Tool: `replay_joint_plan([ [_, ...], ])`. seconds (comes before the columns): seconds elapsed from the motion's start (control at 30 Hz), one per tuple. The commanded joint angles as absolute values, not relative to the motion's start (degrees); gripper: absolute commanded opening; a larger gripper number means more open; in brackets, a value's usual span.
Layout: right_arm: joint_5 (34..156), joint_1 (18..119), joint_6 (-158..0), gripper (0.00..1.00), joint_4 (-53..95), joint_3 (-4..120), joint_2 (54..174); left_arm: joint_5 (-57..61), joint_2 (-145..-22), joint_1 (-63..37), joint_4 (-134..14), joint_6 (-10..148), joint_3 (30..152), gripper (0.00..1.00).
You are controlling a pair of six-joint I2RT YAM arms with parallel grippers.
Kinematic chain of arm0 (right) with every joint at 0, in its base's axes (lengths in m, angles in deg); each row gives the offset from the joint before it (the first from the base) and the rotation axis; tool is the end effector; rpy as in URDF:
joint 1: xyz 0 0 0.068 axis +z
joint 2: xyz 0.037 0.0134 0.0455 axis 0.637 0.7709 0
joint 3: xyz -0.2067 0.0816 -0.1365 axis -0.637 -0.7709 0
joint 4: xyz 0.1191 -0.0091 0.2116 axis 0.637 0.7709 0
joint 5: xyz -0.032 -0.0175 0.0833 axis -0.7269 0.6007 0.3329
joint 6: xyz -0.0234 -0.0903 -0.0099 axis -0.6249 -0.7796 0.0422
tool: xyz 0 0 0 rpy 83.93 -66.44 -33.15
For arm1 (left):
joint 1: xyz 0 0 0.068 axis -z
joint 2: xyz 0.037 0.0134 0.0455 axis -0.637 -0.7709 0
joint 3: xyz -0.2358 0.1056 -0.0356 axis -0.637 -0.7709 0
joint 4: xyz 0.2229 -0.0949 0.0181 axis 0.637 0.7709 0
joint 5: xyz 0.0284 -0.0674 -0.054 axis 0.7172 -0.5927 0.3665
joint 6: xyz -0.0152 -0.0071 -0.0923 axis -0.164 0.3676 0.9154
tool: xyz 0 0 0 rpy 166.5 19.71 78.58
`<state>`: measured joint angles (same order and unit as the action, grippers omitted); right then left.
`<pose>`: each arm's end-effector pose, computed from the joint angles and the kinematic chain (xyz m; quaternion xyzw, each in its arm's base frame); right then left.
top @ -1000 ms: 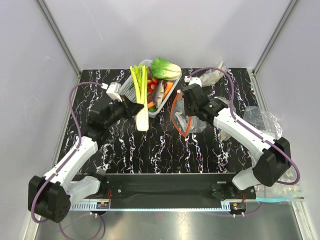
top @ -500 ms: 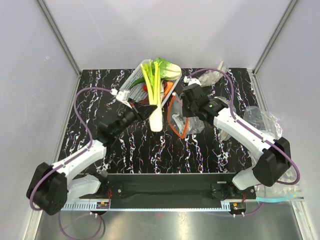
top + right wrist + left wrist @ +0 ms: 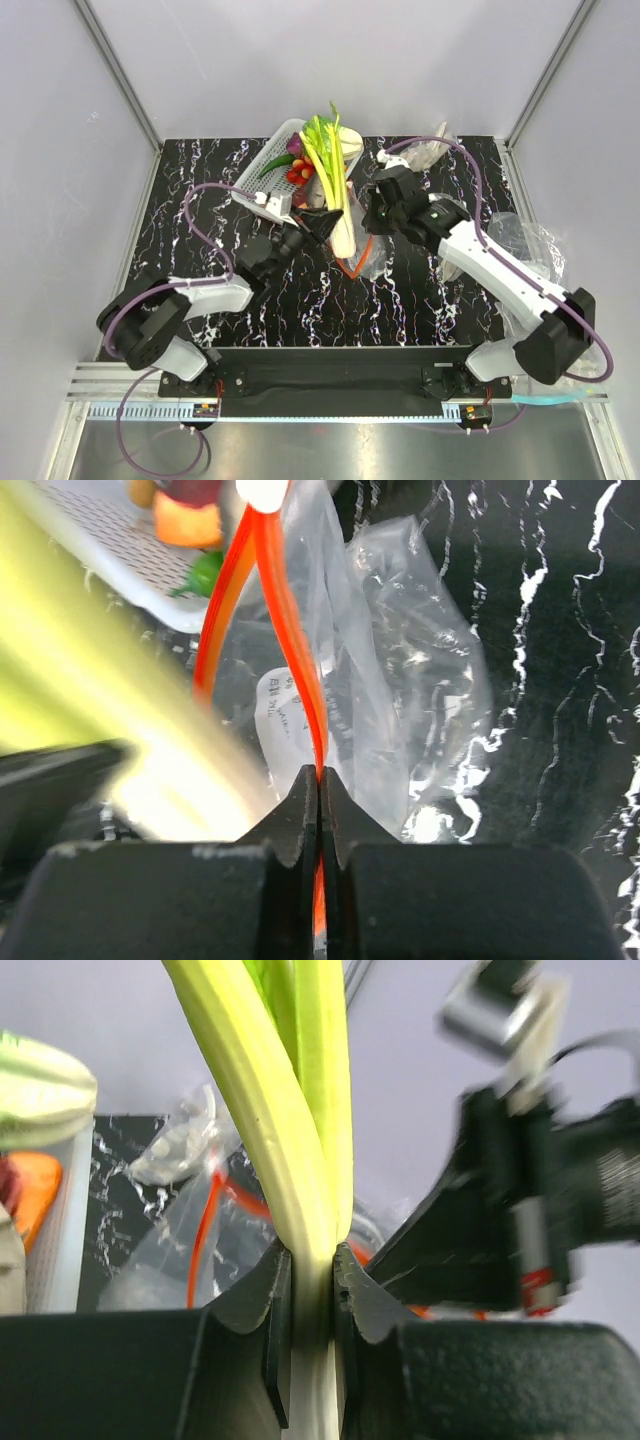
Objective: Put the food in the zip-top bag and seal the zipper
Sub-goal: Place the fake vegetable in the zipper food storage bag.
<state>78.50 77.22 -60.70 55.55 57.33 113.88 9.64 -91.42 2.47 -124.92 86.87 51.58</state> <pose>0.2684 0.1907 0.2926 -0.0659 0.9073 0.1531 0.3860 0.2463 -0.2234 0.2737 0.0708 0.5935 -0.4705 0.6491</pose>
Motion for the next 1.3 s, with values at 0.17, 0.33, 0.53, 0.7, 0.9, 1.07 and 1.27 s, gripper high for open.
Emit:
replay_joint_plan([
  [0.17,86.5,72.2,-53.9,0.0,51.1,56.6,106.2,20.3,-98.1,8.7,-153.4,78.8,50.1,0.0],
  [0.33,89.4,70.0,-52.8,0.0,49.0,53.5,106.3,18.7,-98.3,11.5,-153.0,74.3,49.5,0.07],
  [0.53,94.2,68.9,-51.4,0.0,46.1,51.8,106.9,20.9,-98.8,13.0,-153.4,74.0,49.4,0.09],
  [0.7,96.7,68.9,-50.3,0.0,45.1,49.8,106.3,23.1,-97.3,13.0,-152.1,72.7,51.2,0.09],
  [0.9,98.3,68.9,-49.5,0.0,45.8,50.5,104.9,23.5,-96.5,13.0,-150.6,70.8,54.8,0.09],
  [1.07,98.2,68.8,-48.4,0.0,45.5,50.8,103.1,23.5,-94.7,13.0,-147.5,71.7,57.1,0.09],
  [1.27,96.7,67.9,-45.7,0.0,43.8,49.6,101.2,25.0,-97.2,13.0,-150.5,75.0,55.7,0.1],
])
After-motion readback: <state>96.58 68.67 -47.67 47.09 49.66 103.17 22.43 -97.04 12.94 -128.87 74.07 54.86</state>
